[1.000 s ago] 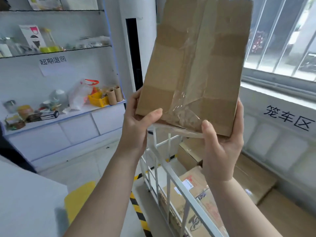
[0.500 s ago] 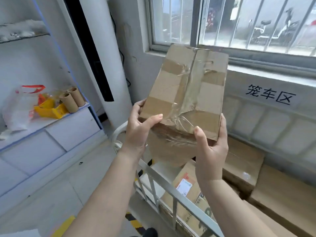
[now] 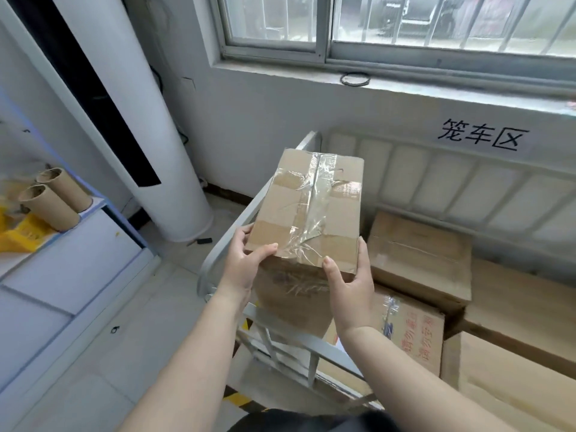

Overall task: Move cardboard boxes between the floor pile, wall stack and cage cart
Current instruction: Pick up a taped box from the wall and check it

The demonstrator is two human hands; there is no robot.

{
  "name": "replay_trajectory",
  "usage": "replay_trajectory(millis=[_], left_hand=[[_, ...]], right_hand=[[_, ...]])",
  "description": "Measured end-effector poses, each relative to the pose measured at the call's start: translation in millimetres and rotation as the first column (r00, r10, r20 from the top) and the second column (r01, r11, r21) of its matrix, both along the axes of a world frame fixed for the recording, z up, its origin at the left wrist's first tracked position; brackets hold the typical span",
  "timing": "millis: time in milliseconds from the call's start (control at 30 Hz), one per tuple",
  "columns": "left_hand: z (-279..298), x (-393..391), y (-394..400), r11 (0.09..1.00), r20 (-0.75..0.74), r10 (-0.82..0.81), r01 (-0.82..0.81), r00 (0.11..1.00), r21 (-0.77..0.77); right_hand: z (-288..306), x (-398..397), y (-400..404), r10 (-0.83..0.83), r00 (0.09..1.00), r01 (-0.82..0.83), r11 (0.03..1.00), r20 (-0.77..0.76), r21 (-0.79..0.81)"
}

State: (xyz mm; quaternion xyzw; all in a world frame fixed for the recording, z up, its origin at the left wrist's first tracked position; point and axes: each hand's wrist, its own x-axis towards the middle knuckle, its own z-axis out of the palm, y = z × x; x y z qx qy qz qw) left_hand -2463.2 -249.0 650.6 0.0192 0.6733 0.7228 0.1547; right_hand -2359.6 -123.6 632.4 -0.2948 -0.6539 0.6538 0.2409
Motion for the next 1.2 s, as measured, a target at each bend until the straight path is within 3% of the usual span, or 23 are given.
replay_trajectory(millis=[167,300,433,533,700,800,900,1033,1100,1200], left_hand=[[-42.4,-39.7,-22.6,0.995,0.085,-0.081,0.085,0.993,-0.047],[-71.3,-67.1,-30.4,0.949,0.159,-0.188,0.221,0.969,-0.224],[-101.0,-75.7,-21.8,0.766,0.171,-0.198,0.262,0.965,-0.588],[-106.6,-70.1,-10.7,0.650,0.052,-0.163,0.147,0.985,-0.746],[-96.9,-52.1,12.7,0.471,-0.021,-0.219,0.087,0.975,-0.878],[-88.2,-32.6,34.8,0.405,-0.014,-0.330,0.128,0.944,-0.905],[-75.7,-9.8,63.0,0.387,-0.025,-0.406,0.147,0.913,-0.910],[-58.6,40.6,118.5,0.433,-0.079,-0.534,0.192,0.842,-0.881],[-51.5,76.1,155.8,0.440,-0.068,-0.616,0.272,0.785,-0.856],[-44.0,146.6,222.2,0.360,-0.037,-0.766,0.380,0.642,-0.852]], right_hand=[[-25.8,-24.6,-19.8,0.054,0.989,-0.056,0.998,0.139,0.017],[-51.7,-37.2,-25.2,0.108,0.950,-0.125,0.991,0.293,0.038],[-71.8,-54.6,-26.7,0.240,0.764,-0.364,0.927,0.599,0.093],[-72.5,-70.0,-27.4,0.231,0.712,-0.404,0.907,0.663,0.118],[-76.2,-64.9,-13.3,0.223,0.709,-0.365,0.928,0.669,0.077],[-73.9,-48.6,7.9,0.185,0.769,-0.277,0.959,0.612,0.058],[-63.0,-21.4,38.7,0.113,0.809,-0.188,0.980,0.577,0.071],[-44.0,42.6,88.7,-0.018,0.828,-0.048,0.994,0.560,0.102],[-33.2,87.0,119.2,-0.109,0.825,0.033,0.989,0.555,0.146],[-15.4,173.6,167.0,-0.266,0.795,0.176,0.961,0.545,0.212]])
